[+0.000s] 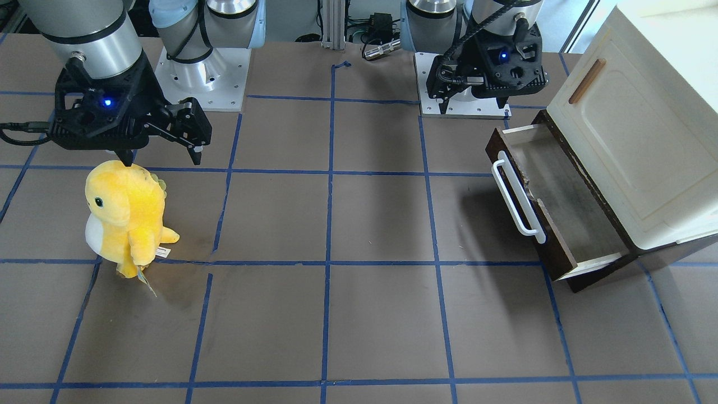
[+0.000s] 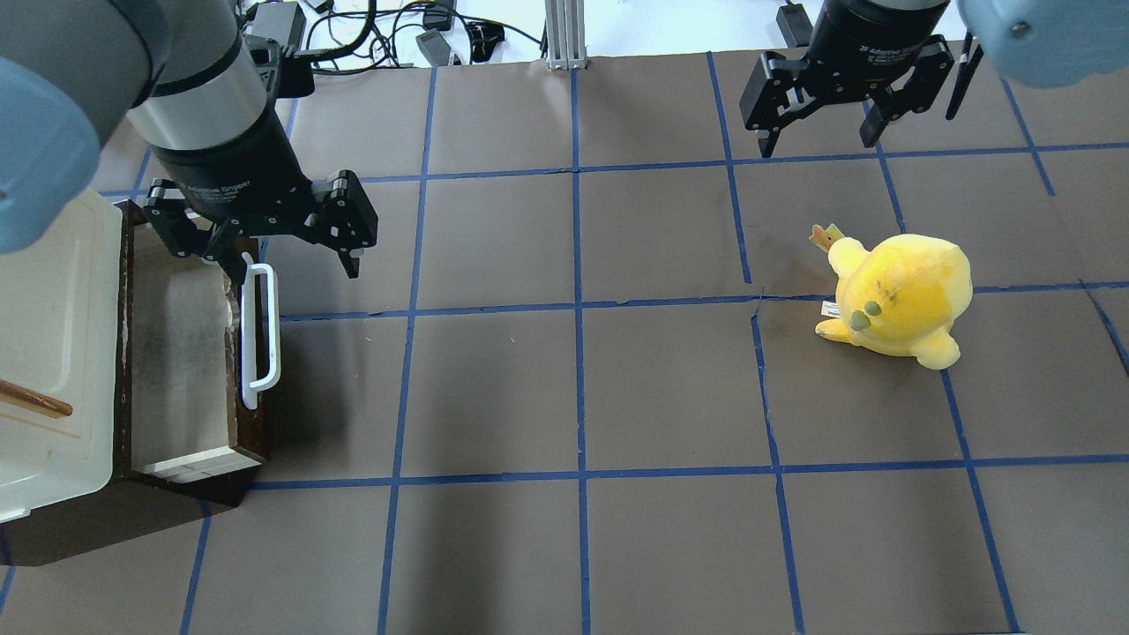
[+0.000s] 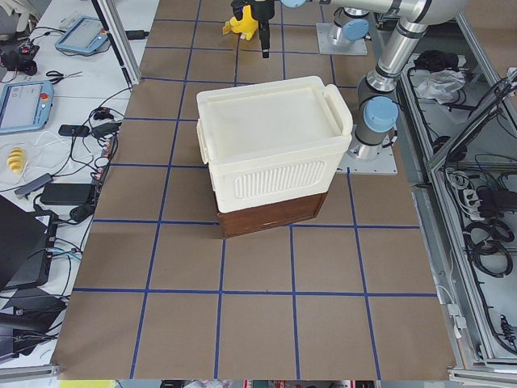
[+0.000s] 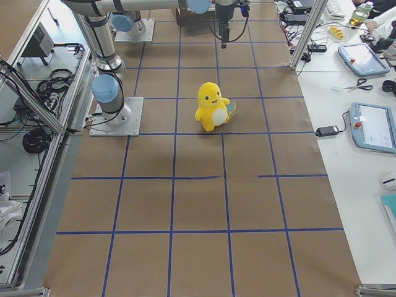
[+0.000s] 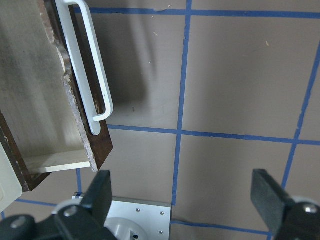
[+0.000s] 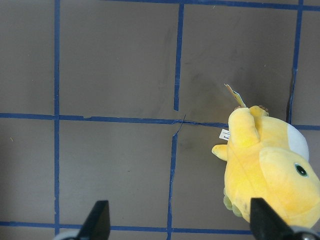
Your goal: Pull drawer sideways
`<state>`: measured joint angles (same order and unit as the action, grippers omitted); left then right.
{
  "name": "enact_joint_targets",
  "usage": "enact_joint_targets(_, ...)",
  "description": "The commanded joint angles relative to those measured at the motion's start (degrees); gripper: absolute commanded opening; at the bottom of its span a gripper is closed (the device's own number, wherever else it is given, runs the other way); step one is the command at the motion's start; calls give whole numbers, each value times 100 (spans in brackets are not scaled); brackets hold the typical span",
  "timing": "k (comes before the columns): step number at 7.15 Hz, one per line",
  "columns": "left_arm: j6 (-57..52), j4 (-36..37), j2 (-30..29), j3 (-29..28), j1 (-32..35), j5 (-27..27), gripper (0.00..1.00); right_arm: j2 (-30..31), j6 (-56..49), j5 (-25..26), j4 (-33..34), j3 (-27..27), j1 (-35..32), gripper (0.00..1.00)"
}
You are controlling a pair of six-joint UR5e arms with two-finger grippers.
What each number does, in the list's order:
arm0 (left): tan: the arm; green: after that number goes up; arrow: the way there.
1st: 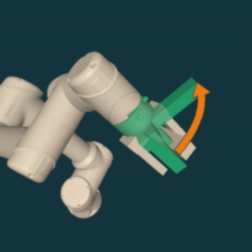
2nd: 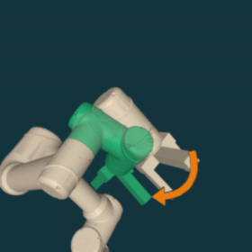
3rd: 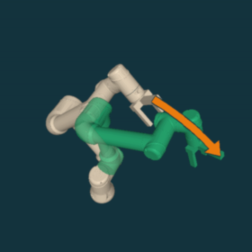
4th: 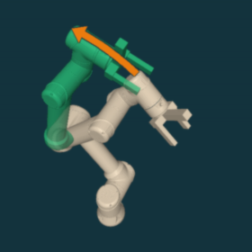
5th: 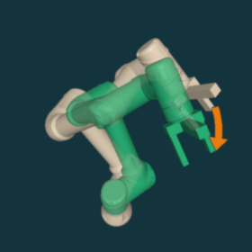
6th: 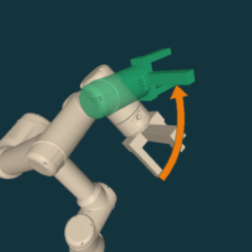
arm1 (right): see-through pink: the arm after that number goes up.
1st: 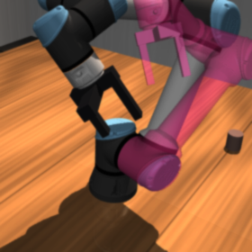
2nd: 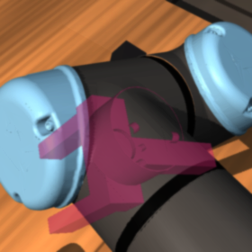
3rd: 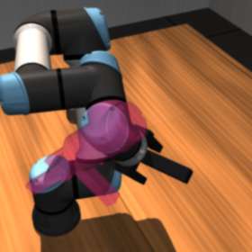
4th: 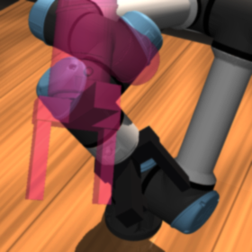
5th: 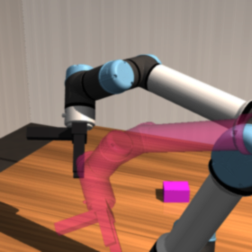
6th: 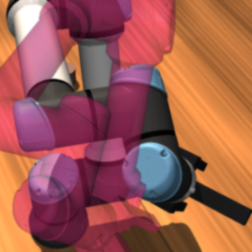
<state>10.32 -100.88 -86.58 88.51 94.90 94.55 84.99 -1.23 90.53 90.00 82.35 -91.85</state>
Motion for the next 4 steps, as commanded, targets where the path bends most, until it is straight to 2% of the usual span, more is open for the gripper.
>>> enact_joint_targets(1, 40, -107, 27, -114, -68, -51, 100, 0, 0, 0, 0, 0, 0, 100)
enact_joint_targets(4, 32, -195, 9, -114, -94, -304, 100, 0, 0, 0, 0, 0, 0, 100)
